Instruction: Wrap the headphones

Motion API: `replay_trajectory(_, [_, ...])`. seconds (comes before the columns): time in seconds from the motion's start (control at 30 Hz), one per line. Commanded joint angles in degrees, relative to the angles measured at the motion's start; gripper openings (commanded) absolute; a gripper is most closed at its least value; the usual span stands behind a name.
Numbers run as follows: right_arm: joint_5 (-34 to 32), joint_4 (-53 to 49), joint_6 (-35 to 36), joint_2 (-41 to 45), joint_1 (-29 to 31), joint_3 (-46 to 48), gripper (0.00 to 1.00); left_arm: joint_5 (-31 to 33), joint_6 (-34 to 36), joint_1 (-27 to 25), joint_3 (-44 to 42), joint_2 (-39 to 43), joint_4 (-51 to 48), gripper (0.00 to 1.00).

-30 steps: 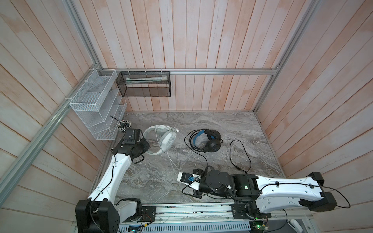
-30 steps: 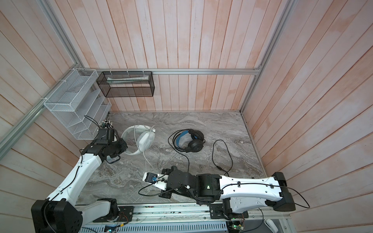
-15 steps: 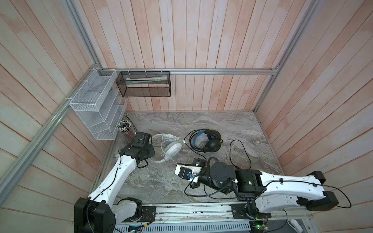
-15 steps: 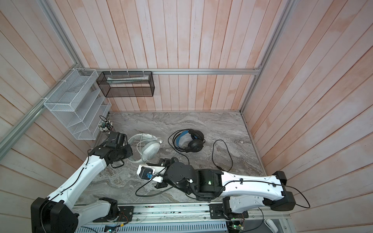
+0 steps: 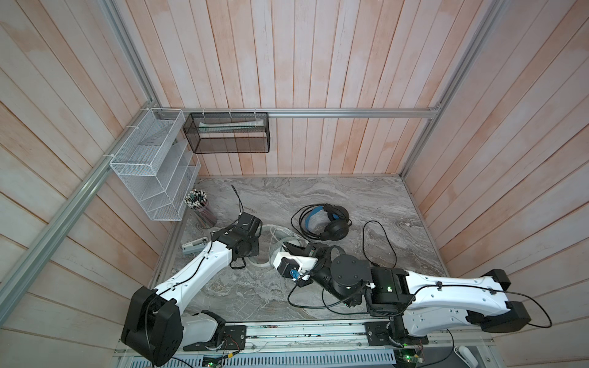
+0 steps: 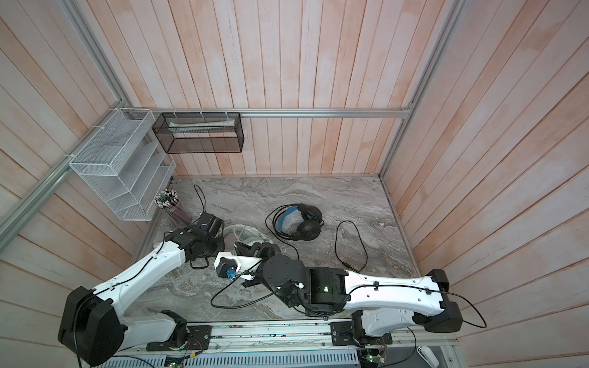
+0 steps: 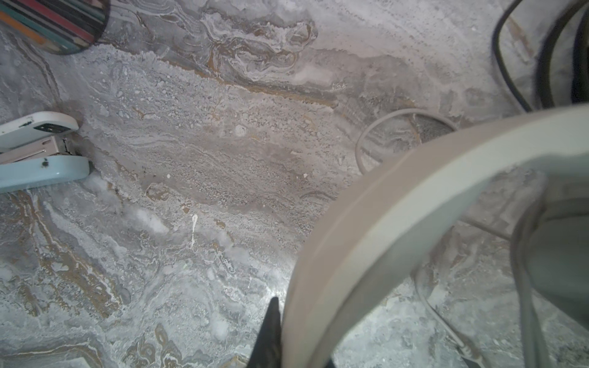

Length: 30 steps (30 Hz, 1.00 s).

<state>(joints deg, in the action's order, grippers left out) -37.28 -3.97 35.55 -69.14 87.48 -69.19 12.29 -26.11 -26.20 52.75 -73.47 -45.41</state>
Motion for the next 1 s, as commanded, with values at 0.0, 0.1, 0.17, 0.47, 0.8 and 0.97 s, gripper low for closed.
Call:
replay_trajectory(0.0, [-3.2,13.0,2.3,0.6,-0.3,-0.9,0.00,5.0,1.9,-1.6,-1.3,1.6,1.4,0.00])
replay_trajectory(0.1, [-1.0,9.9,0.8,-0.4,-0.3,-1.7,0.03,4.6,2.0,-3.1,-1.8,2.7,1.7,0.00])
replay_trajectory(0.17, [-0.7,9.0,-0.1,-1.0,-0.4,-2.2,0.04,3.3,2.5,-3.9,-2.0,3.5,1.8,0.00])
replay_trajectory(0.47, [3.2,4.9,-3.9,-0.9,-9.1,-1.6,0.05,-0.4,3.6,-5.8,-2.8,10.7,2.6,0.00])
replay_trajectory(0.8, [6.3,3.7,-7.8,-3.7,-18.5,-1.9,0.06,-5.4,6.1,-9.6,-4.2,16.7,5.3,0.00])
replay_trajectory(0.97, [4.5,4.3,-8.1,-6.6,-20.1,-3.0,0.09,-4.0,6.3,-12.6,-3.8,15.9,4.8,0.00])
